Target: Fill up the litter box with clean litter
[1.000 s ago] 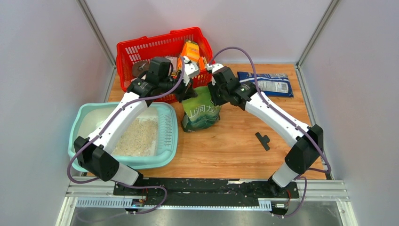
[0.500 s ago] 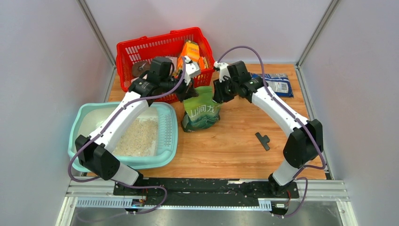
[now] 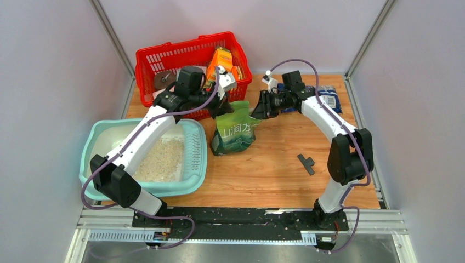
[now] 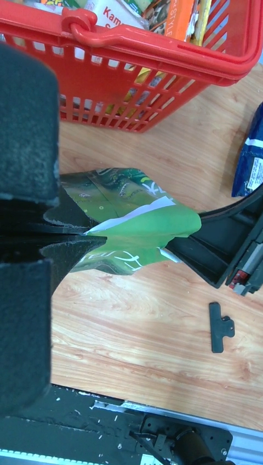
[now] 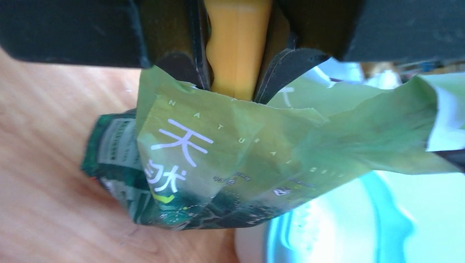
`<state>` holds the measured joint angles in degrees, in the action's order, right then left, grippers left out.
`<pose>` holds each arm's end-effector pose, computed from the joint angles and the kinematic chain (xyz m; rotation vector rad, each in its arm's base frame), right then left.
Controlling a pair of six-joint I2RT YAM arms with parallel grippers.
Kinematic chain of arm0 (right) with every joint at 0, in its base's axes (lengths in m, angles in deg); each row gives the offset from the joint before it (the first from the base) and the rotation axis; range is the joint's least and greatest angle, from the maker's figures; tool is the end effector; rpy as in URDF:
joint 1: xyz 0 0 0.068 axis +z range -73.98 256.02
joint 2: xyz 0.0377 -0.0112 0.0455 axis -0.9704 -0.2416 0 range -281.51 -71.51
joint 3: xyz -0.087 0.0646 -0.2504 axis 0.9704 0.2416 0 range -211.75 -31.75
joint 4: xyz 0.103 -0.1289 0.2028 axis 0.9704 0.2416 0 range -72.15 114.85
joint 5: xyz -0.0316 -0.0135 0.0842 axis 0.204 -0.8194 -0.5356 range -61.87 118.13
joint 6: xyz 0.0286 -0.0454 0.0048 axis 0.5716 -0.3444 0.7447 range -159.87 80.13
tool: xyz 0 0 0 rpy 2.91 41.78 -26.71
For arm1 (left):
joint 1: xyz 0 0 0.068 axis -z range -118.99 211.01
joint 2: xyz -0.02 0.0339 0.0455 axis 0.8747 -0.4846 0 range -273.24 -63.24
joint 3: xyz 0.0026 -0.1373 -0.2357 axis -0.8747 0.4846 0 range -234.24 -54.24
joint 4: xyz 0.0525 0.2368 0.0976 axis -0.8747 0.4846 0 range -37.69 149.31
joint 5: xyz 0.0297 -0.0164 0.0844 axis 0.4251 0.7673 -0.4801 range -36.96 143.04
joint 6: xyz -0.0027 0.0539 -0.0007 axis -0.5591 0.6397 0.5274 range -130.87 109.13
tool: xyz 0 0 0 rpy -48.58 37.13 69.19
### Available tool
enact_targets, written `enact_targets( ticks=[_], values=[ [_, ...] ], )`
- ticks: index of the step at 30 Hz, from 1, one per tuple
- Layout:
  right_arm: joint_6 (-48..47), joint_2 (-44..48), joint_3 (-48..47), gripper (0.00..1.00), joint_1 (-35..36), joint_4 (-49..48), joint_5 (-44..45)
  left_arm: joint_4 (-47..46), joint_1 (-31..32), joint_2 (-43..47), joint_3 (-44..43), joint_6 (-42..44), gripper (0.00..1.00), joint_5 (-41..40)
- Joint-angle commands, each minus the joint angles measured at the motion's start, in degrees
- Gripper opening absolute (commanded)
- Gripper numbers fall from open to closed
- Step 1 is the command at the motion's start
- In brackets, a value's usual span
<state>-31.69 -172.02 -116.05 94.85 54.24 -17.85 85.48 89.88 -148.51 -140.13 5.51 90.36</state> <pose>0.3515 0.1468 0.2839 -0.5744 2.3937 1.1979 0.2775 -0.1776 0.3841 1.1557 1.7723 -0.8225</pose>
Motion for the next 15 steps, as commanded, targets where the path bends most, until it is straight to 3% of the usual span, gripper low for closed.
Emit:
enact_targets(
  ticks=[1,8,15],
  values=[
    [19.32,-0.92,1.77,0.0,-1.16,-5.27,-16.07,-7.86,-0.39,3.45,-5.08,1.37,0.0,3.2],
    [25.55,-1.27,-1.93,0.0,-4.67,-9.65,-22.39,-1.36,-0.03,2.4,-11.58,6.28,0.0,0.74],
    [33.29,-0.65,0.62,0.0,-10.65,-14.93,-26.44,1.55,0.05,-0.41,-17.9,9.89,0.0,-1.63]
  ],
)
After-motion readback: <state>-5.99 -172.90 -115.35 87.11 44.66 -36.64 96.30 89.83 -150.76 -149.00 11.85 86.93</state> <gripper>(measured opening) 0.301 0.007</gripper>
